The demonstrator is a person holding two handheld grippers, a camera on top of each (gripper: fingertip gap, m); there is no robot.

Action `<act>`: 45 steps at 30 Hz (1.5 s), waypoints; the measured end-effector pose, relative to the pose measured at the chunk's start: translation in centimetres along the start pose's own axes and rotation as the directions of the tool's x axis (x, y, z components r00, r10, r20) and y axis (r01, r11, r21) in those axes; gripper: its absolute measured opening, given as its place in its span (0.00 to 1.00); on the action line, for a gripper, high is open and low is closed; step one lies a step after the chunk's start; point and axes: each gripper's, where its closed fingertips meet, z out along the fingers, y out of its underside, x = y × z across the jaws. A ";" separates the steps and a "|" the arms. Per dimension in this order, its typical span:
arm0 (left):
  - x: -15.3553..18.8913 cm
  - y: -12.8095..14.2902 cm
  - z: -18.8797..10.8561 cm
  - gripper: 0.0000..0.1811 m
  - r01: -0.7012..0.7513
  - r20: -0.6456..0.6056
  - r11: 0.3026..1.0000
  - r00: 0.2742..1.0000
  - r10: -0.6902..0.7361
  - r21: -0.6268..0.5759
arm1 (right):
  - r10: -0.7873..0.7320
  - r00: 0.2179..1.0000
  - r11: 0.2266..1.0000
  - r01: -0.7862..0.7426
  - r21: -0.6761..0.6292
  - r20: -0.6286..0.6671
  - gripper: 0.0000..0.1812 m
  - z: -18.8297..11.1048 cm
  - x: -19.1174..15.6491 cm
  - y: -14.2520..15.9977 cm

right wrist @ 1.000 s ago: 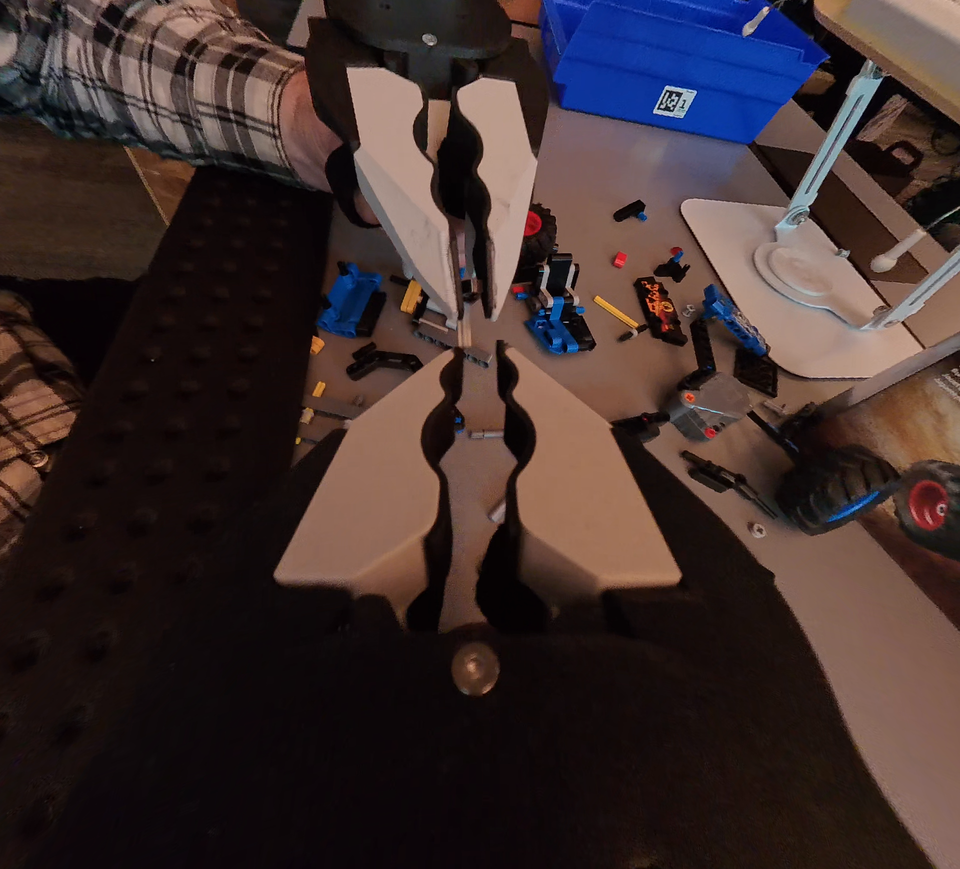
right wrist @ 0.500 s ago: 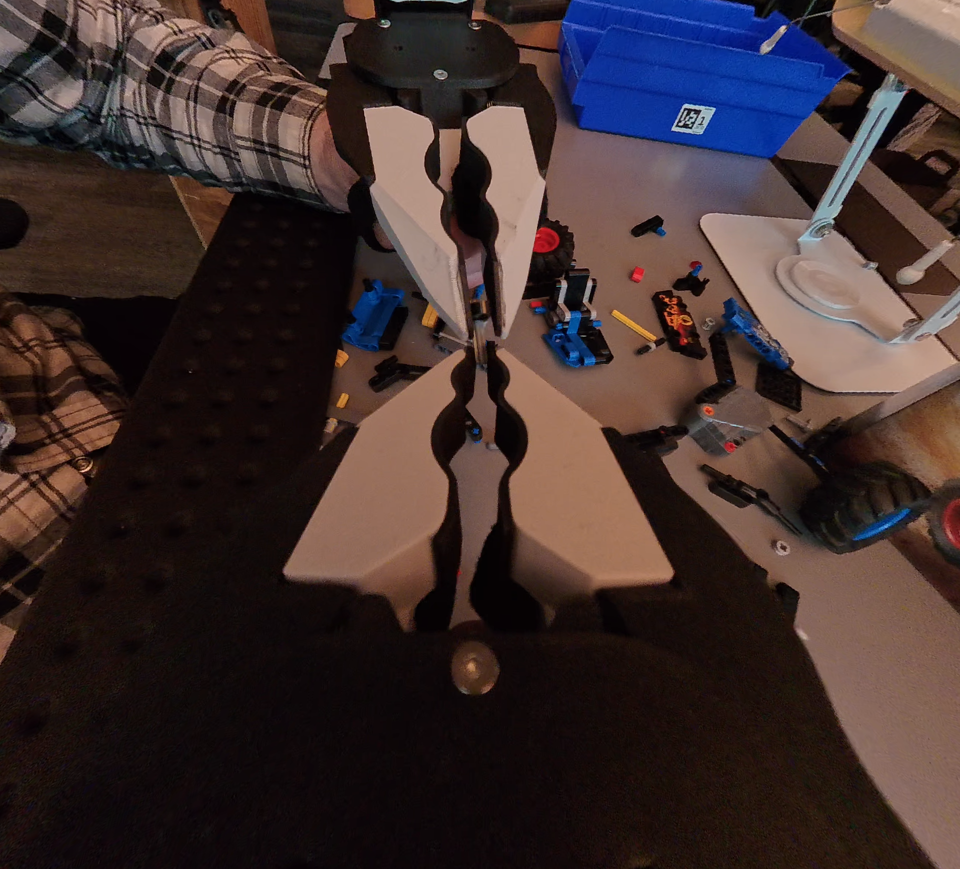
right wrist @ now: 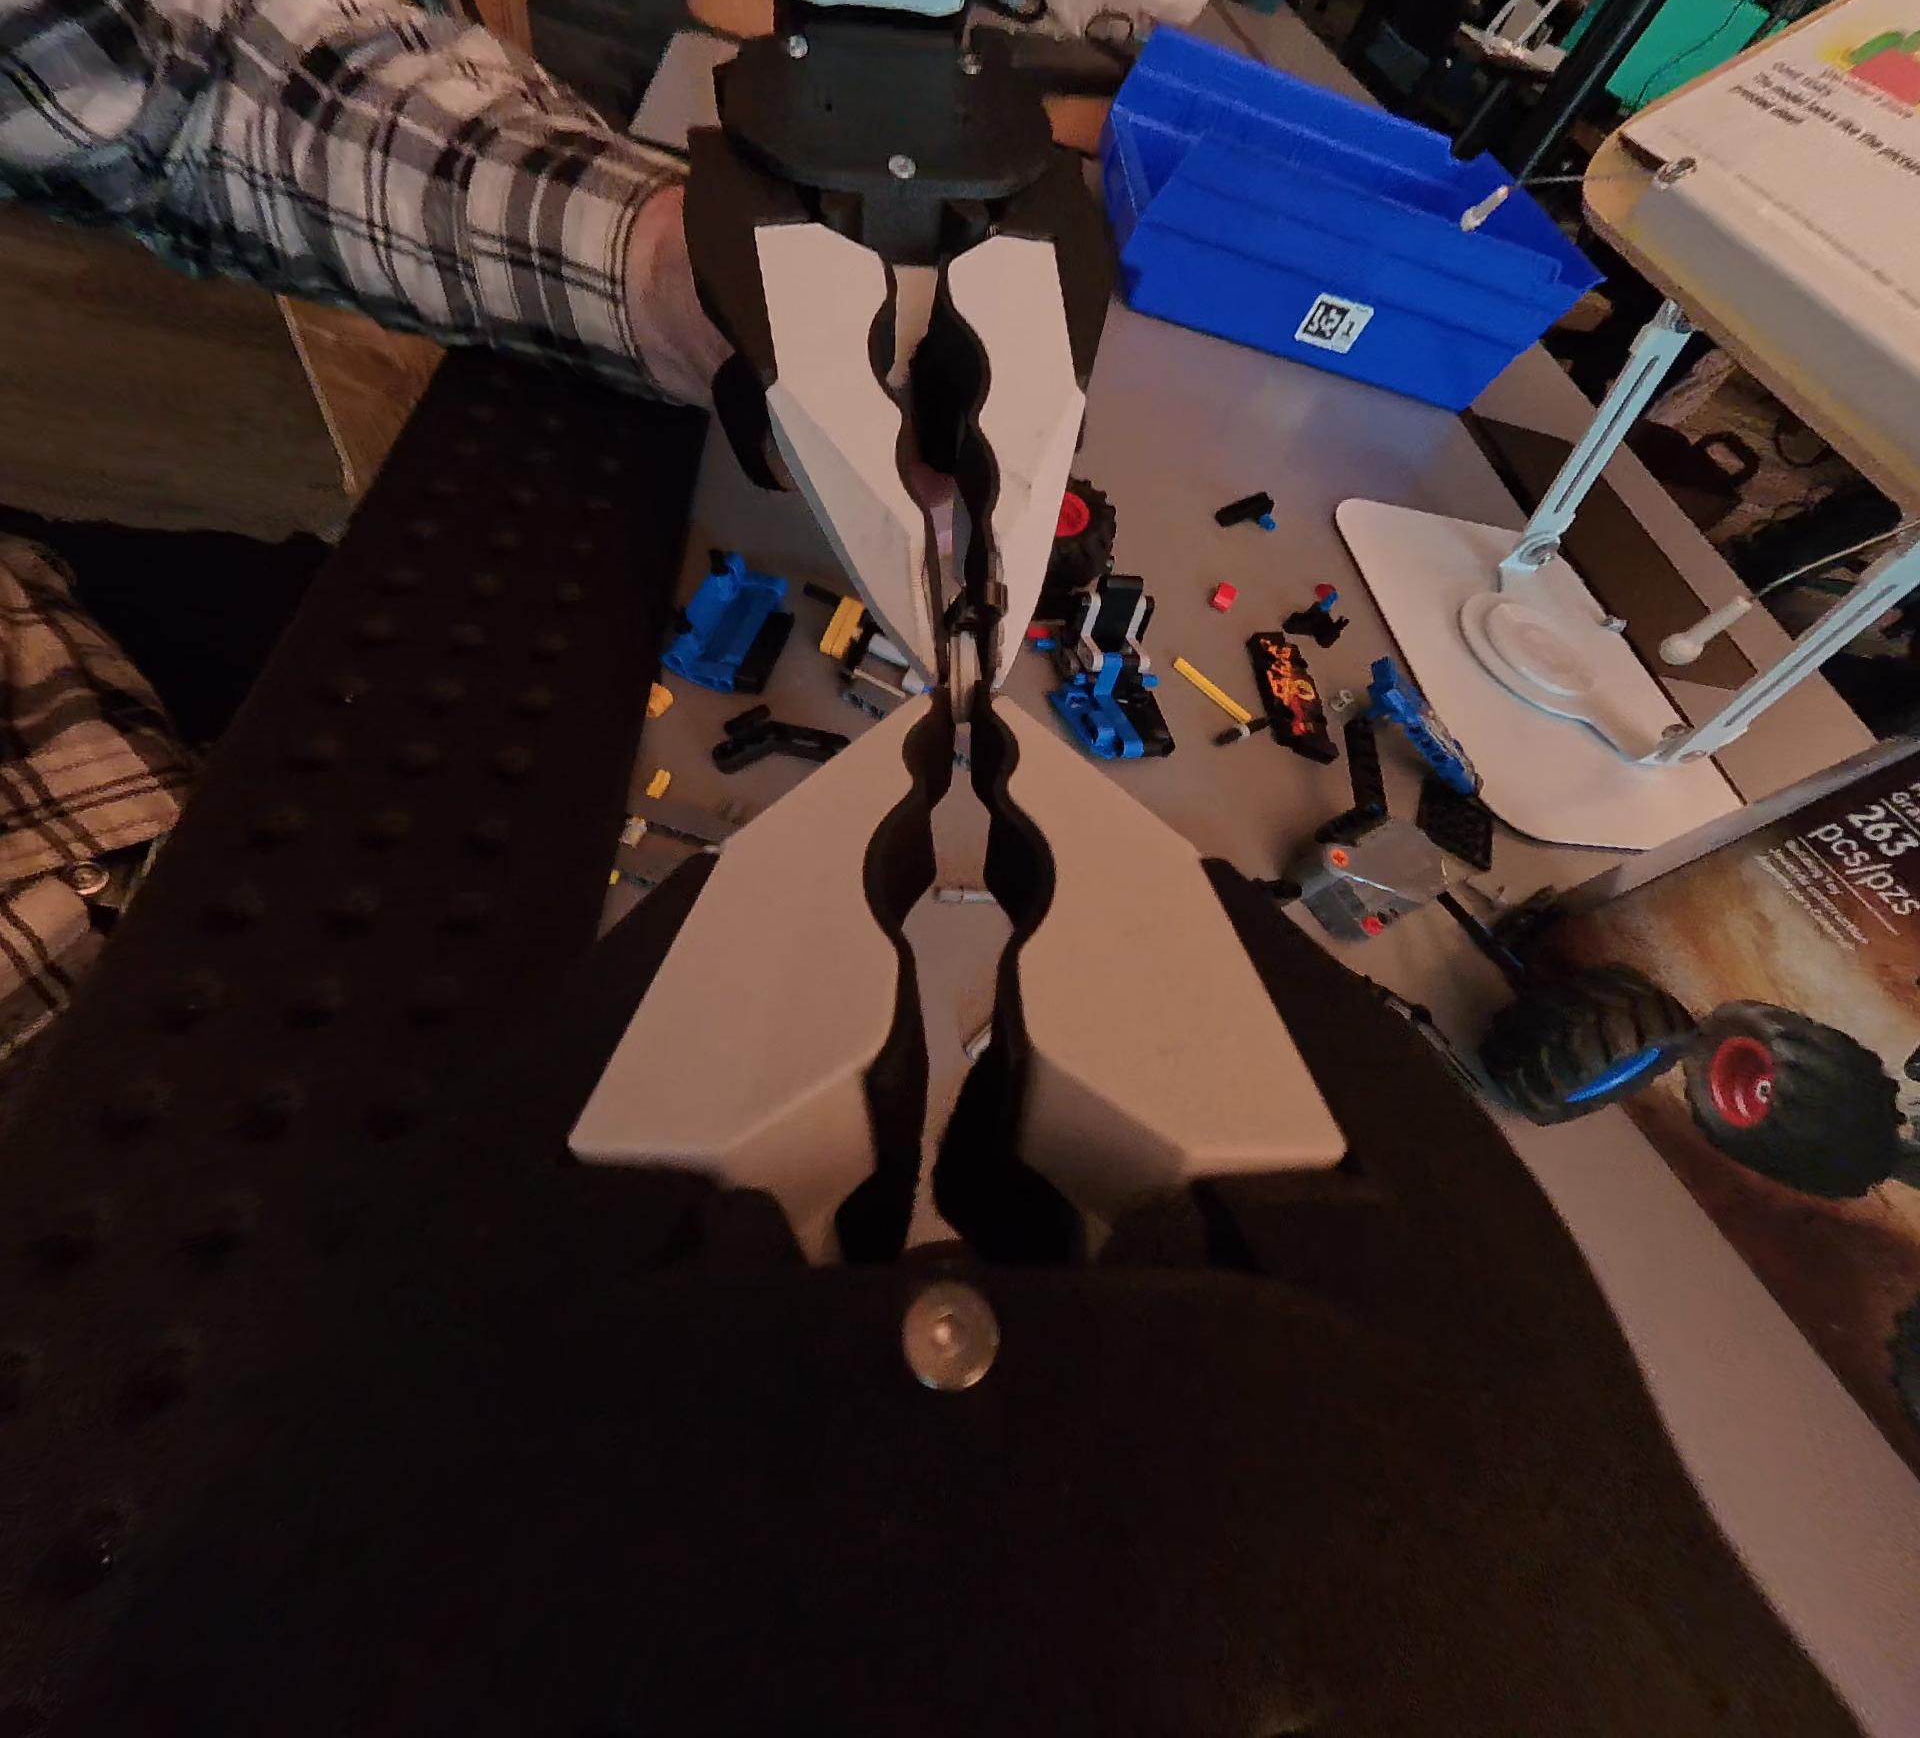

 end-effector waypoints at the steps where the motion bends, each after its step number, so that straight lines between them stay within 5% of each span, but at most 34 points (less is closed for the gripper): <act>1: 0.1 -0.2 0.0 0.02 0.001 -0.001 1.000 1.000 -0.001 0.006 | -0.001 1.000 1.000 0.001 0.009 0.001 0.01 -0.1 0.0 -0.2; 5: 0.4 -0.9 -0.7 0.02 0.000 -0.012 0.999 1.000 0.001 0.034 | -0.040 0.999 0.999 0.040 0.003 -0.007 0.01 -0.3 -0.5 -0.6; 7: -2.7 -4.9 -5.1 0.02 0.114 0.044 0.958 0.991 -0.130 0.265 | -0.073 0.997 0.988 0.066 -0.140 -0.039 0.00 -0.6 0.4 2.9; 8: -3.7 -5.3 -6.9 0.02 0.066 0.103 0.960 0.990 -0.098 0.273 | -0.025 0.999 0.993 0.022 -0.115 -0.026 0.00 -1.0 0.5 3.1; 10: -2.6 -1.8 -4.8 0.02 0.054 0.073 0.995 0.996 -0.060 0.080 | 0.019 0.999 0.995 -0.015 -0.103 0.036 0.01 -0.7 -0.1 2.4; 13: -1.2 2.5 -1.8 0.03 -0.021 0.028 0.986 0.999 0.026 -0.165 | 0.023 0.997 0.961 -0.001 -0.277 0.076 0.01 0.1 -0.9 6.1; 16: -1.0 4.5 -1.2 0.03 0.030 -0.006 0.970 0.999 -0.033 -0.243 | 0.086 0.992 0.944 -0.051 -0.327 0.094 0.15 -0.3 -1.1 7.9; 20: -0.6 8.0 -0.4 0.09 0.020 -0.011 0.916 1.000 -0.027 -0.400 | 0.078 0.996 0.947 -0.060 -0.317 0.044 0.16 -0.9 0.0 7.5; 26: -1.8 8.6 -0.3 0.13 0.031 0.046 0.905 0.999 -0.012 -0.425 | 0.049 0.979 0.944 -0.111 -0.311 -0.199 0.12 -2.7 5.2 7.3; 33: -4.2 9.0 -1.3 0.14 0.036 0.169 0.894 0.985 0.045 -0.446 | 0.138 0.877 0.963 -0.227 -0.144 -0.460 0.12 -9.2 10.6 5.8; 41: -5.4 8.8 -1.6 0.14 0.051 0.234 0.899 0.971 0.058 -0.435 | 0.028 0.879 0.880 -0.247 -0.405 -0.476 0.17 -10.5 11.2 8.8; 45: -5.3 8.8 -1.6 0.14 0.038 0.234 0.897 0.970 0.073 -0.441 | 0.176 0.892 0.859 -0.346 -0.378 -0.416 0.22 -11.0 9.6 10.1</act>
